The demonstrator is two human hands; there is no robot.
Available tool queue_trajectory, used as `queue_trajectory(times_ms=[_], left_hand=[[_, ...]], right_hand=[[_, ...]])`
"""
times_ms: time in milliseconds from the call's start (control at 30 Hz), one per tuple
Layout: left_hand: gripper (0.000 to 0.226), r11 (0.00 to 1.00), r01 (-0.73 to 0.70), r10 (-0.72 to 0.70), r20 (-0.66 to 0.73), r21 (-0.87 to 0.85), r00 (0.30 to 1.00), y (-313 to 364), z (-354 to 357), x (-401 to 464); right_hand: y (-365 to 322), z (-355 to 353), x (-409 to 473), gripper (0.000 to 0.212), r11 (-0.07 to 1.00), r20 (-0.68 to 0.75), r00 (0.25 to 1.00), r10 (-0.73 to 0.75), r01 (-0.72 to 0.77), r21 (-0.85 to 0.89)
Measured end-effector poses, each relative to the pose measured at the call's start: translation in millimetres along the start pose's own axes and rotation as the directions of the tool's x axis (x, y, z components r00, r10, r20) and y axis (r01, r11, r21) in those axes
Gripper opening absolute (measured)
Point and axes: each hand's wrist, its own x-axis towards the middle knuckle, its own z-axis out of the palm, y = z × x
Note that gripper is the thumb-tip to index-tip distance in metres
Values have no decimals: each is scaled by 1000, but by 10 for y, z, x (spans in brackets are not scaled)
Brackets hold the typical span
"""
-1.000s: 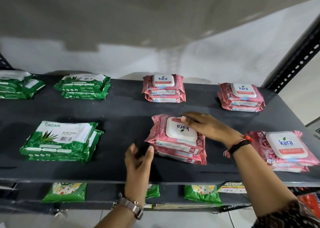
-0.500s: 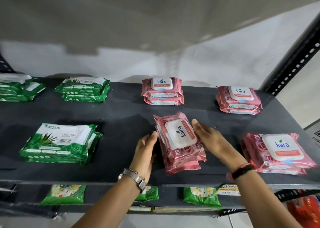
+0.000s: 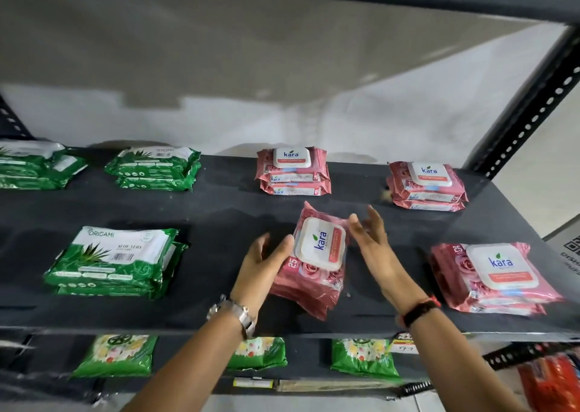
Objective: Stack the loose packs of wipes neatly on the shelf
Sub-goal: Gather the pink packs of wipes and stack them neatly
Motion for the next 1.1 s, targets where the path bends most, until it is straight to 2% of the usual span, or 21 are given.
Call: queue_trajectory(times_ms=[67,167,267,400,467,600,700,833,933,1100], left_hand=[[81,999,15,-12,66,-33,998,-84,33,-161],[67,996,43,-34,111,-80,993,-163,62,-173],[47,988,23,-14,59,-151,998,-135,21,-61],[30,968,-34,3,-123,-250,992,-108,-59,49],[21,955,-40,-3,-143,-295,990,-128,-52,34],[37,936,-9,-15,-65,-353,998,-211,24,-33],[34,942,21,-29,-20,-336,999,-187,9,-3],[24,946,63,-28,113,-319,993,-92,-169,139],[33,946,96,-38,189,-310,981,-60,-278,211],[43,966,87,-38,199,-245,979,-109,-285,201]], right_hand=[[-36,-36,96,61,1000,91,996,-21,20,13],[-2,15,125,37,1000,180,983,-26,28,-11],[99,78,49,31,996,81,994,-78,75,50],[229,121,-102,22,992,-32,999,-44,48,121],[210,92,-88,26,997,-56,998,-11,15,81],[127,45,12,45,997,52,997,56,-58,44],[125,120,-39,47,998,98,993,67,-68,5],[203,185,-213,43,998,41,998,38,-36,-49],[221,195,-278,57,990,35,999,31,-26,-135],[215,199,-232,52,983,30,997,76,-70,-168]])
